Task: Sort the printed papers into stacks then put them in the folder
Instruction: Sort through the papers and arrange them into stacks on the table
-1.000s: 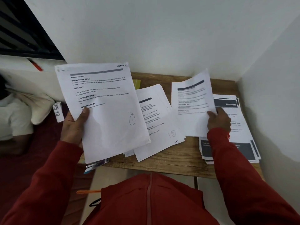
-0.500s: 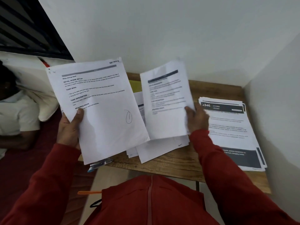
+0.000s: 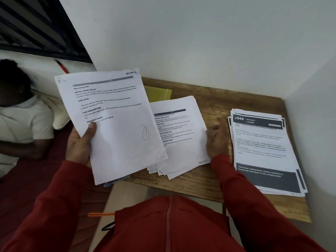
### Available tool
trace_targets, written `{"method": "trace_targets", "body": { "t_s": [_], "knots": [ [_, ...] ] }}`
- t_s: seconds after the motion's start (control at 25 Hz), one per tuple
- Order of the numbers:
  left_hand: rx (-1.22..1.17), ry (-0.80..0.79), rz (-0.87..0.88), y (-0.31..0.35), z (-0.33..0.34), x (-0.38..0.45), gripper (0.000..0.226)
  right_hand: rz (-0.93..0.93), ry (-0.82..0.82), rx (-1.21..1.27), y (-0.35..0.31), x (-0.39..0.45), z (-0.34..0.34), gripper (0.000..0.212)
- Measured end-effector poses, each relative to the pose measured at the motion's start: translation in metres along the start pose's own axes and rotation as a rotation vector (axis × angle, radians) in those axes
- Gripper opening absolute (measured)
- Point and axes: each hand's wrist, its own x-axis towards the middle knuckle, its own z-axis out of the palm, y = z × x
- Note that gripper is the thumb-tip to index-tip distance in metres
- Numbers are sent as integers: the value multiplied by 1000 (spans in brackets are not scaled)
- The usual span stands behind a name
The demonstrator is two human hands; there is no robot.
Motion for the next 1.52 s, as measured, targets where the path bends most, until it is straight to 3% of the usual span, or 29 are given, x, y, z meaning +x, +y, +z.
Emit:
{"method": "trace_targets", "body": {
  "t_s": [0.16,0.32,0.4,0.52,0.6,0.68,0.8,0.92,0.96,1.04,1.12,1.2,1.36,1.52],
  "knots": [
    [17,-31,-26,-6,9,4,41,216,334,217,2,23,-40,37],
    [44,-74,-41,-11,24,7,36,298,312,251,3,19,-54,31],
    [50,-88,-50,-13,34,6,33,375,183,350,-3,13,-49,24],
    [39,-135,-92,-16,51,3,36,505,-286,747,-47,7,-41,37],
    [13,-178,-147,-18,63,2,31,497,-577,813,-78,5,-36,49],
    [22,-214,-202,-23,69,2,21,459,-691,816,-94,2,-22,44],
    [130,-238,-303,-37,63,6,14,301,-683,670,-103,-4,-1,31],
    [236,-188,-372,-59,45,20,29,346,-673,618,-99,-1,5,26],
    [245,-150,-397,-66,38,25,31,319,-577,497,-92,4,5,27],
    [271,-98,-452,-81,28,33,29,213,-378,-15,-64,18,5,41],
    [287,-145,-522,-92,27,34,30,272,-395,-388,-43,27,2,60],
    [261,-194,-585,-95,36,33,34,373,-484,-467,-32,28,-1,70],
    [290,-305,-608,-89,67,40,35,391,-518,-543,-30,25,3,71],
    [315,-336,-599,-96,81,46,35,507,-567,-373,-34,24,9,69]
  ]
}}
